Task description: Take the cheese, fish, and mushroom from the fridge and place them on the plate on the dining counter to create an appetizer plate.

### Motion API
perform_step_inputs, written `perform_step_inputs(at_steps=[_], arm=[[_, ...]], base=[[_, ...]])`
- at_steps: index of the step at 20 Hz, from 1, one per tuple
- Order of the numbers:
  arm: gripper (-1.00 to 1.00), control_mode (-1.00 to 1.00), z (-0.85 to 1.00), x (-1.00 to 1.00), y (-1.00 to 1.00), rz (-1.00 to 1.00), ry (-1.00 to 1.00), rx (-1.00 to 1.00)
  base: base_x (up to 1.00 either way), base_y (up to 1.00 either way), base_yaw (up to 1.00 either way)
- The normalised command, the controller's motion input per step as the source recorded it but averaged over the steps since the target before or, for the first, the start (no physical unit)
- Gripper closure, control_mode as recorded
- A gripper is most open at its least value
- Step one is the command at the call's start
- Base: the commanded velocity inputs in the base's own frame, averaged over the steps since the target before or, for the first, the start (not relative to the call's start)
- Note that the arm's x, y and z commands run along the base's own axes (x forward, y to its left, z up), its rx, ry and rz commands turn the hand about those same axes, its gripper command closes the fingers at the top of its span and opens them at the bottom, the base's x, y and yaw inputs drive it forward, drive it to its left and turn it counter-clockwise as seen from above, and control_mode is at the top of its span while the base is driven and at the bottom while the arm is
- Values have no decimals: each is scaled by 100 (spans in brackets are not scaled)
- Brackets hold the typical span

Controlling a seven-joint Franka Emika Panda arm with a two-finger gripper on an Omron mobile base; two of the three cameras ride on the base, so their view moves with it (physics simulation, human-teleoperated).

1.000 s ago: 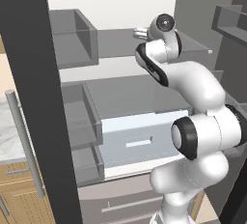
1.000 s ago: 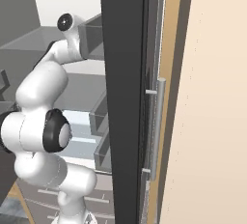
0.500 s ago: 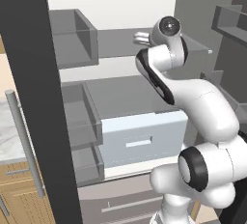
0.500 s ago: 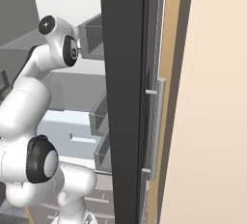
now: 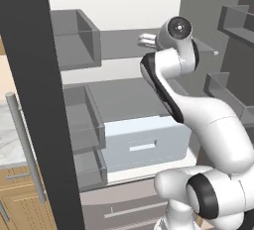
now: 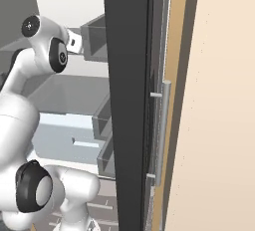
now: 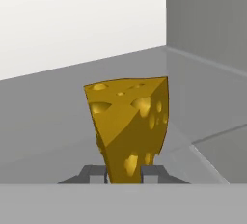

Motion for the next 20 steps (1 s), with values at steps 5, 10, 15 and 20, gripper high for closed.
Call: perform_step_inputs(at_steps=[5,10,15,20], arm=[[100,100,17,-35,0,0,0,0],[100,100,0,0,0,0,0,0],[100,100,0,0,0,0,0,0],[100,100,0,0,0,0,0,0]], base=[[-24,2,0],[-74,7,1],[-91,2,5],[-76,15,9]])
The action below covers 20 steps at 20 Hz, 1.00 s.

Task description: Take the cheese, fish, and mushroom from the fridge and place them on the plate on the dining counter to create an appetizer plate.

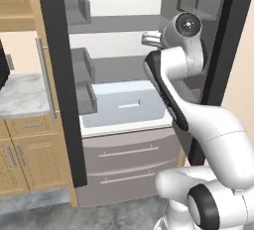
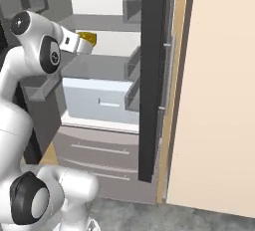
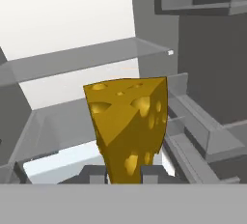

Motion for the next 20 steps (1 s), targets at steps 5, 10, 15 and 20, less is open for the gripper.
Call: perform_step_inputs(at_steps=[5,10,15,20], arm=[[100,100,0,0,0,0,0,0],[100,100,0,0,0,0,0,0],[100,100,0,0,0,0,0,0],[100,100,0,0,0,0,0,0]], base=[[-81,21,10],[-72,39,19],[-44,56,26],[-28,61,37]])
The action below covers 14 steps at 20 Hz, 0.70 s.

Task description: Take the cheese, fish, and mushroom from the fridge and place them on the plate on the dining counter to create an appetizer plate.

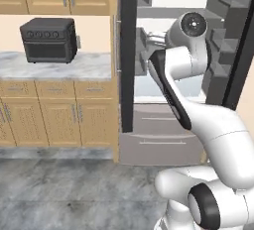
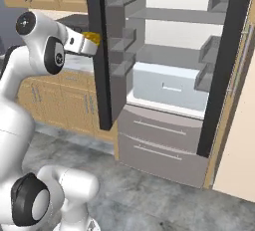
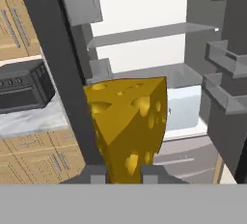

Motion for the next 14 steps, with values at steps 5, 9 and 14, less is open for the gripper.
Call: perform_step_inputs(at_steps=[5,9,14], arm=[[100,100,0,0,0,0,0,0],[100,100,0,0,0,0,0,0],[100,100,0,0,0,0,0,0]], base=[[-20,68,42],[-7,66,46],[2,57,47]])
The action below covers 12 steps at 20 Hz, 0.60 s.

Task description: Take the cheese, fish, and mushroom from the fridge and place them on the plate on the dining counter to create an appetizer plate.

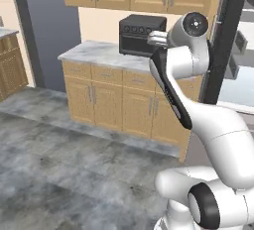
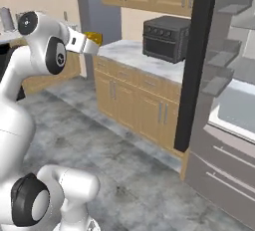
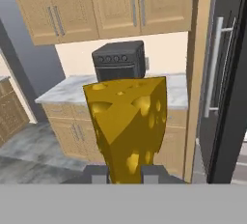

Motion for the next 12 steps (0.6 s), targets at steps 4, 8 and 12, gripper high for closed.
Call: perform_step_inputs(at_steps=[4,8,12], arm=[[100,100,0,0,0,0,0,0],[100,100,0,0,0,0,0,0],[100,100,0,0,0,0,0,0]], base=[[35,40,42],[78,29,40],[99,31,41]])
